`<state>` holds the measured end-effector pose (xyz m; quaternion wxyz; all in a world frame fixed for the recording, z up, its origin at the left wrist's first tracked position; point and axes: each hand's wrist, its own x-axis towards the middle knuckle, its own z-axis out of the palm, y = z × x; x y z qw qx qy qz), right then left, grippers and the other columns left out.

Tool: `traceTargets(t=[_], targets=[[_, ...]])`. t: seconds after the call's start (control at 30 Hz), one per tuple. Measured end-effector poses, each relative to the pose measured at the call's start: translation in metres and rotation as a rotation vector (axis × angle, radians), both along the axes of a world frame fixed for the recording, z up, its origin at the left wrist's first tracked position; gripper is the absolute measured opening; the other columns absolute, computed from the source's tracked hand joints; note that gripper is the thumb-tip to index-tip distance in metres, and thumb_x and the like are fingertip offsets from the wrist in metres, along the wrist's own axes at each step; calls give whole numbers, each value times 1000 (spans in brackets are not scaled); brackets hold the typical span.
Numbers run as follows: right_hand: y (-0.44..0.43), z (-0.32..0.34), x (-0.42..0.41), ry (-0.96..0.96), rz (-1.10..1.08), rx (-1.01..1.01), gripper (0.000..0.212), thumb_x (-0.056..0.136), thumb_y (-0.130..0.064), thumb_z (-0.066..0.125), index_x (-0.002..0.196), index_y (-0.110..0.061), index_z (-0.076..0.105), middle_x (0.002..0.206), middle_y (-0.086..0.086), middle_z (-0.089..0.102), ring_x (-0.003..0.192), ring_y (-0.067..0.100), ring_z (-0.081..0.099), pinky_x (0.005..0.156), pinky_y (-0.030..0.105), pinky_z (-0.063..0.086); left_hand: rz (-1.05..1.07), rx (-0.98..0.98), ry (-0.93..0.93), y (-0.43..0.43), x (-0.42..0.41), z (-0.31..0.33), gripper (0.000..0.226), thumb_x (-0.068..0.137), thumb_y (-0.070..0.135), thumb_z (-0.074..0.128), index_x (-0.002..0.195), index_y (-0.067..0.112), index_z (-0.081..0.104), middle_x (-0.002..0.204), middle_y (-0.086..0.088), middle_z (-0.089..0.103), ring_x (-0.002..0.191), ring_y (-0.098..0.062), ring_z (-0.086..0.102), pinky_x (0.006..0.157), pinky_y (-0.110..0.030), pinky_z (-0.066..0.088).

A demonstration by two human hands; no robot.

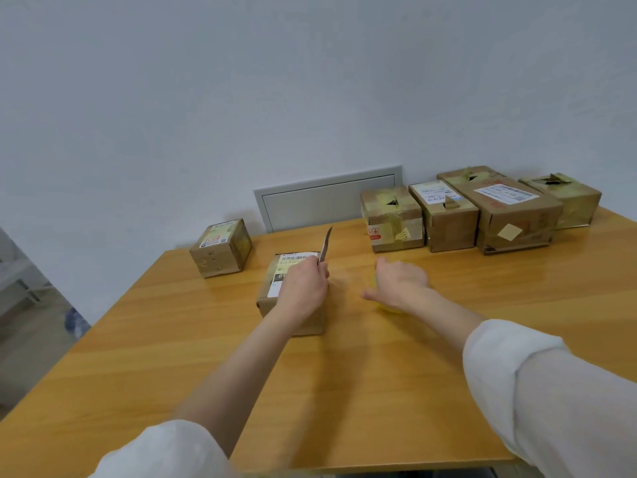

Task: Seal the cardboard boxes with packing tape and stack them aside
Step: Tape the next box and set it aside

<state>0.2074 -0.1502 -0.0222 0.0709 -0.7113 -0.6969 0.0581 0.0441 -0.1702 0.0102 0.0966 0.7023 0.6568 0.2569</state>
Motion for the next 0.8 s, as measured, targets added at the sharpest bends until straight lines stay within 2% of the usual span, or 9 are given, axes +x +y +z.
traceTargets(t=[0.03,0.1,0.17,0.27,0.4,0.53,0.7,0.8], targets=[[1,-2,-3,23,-3,-9,54,87,-57,58,118,-15,45,111,8,64,101,28,60,66,32,38,4,-14,-18,0,-3,-3,33,102,23,33,99,7,62,99,-12,64,91,-30,56,73,-38,43],[3,-3,-6,51,9,-34,52,93,-43,56,133,-15,37,117,10,63,106,30,59,70,33,39,0,-23,-54,0,-9,-6,33,102,23,32,97,8,61,97,-12,62,86,-28,55,66,-35,39],[7,2,-4,62,15,-23,42,96,-27,50,136,-20,38,119,10,61,106,31,58,74,34,43,-11,-18,-68,1,-14,-7,33,103,23,32,96,8,61,95,-10,62,85,-26,55,66,-34,39],[11,13,3,129,6,-20,43,95,-14,37,137,-25,37,123,11,59,105,33,56,84,39,47,-21,3,-57,3,-19,-8,34,103,23,32,94,7,61,89,-7,61,83,-25,56,69,-34,42],[10,11,6,115,22,-13,35,101,-27,30,135,-27,39,128,11,57,111,33,54,79,37,39,-26,31,-42,3,-20,-13,32,103,23,34,90,9,59,83,-5,59,73,-19,52,58,-29,35],[8,8,7,86,31,6,35,99,-50,37,127,-32,46,123,5,60,108,28,56,73,32,37,-43,37,-37,1,-24,-15,31,103,25,34,89,12,58,79,-1,58,67,-13,50,54,-22,37],[9,10,4,141,14,16,30,96,-48,48,122,-33,52,121,2,61,108,26,55,72,31,36,-41,35,-13,3,-34,-13,32,104,28,34,89,14,59,75,9,56,67,-3,49,53,-17,31],[8,9,0,202,19,34,23,95,-44,52,116,-34,56,116,0,62,101,23,55,68,31,35,-67,13,-26,3,-37,-10,31,103,28,36,89,14,60,77,13,57,70,-1,50,55,-15,31]])
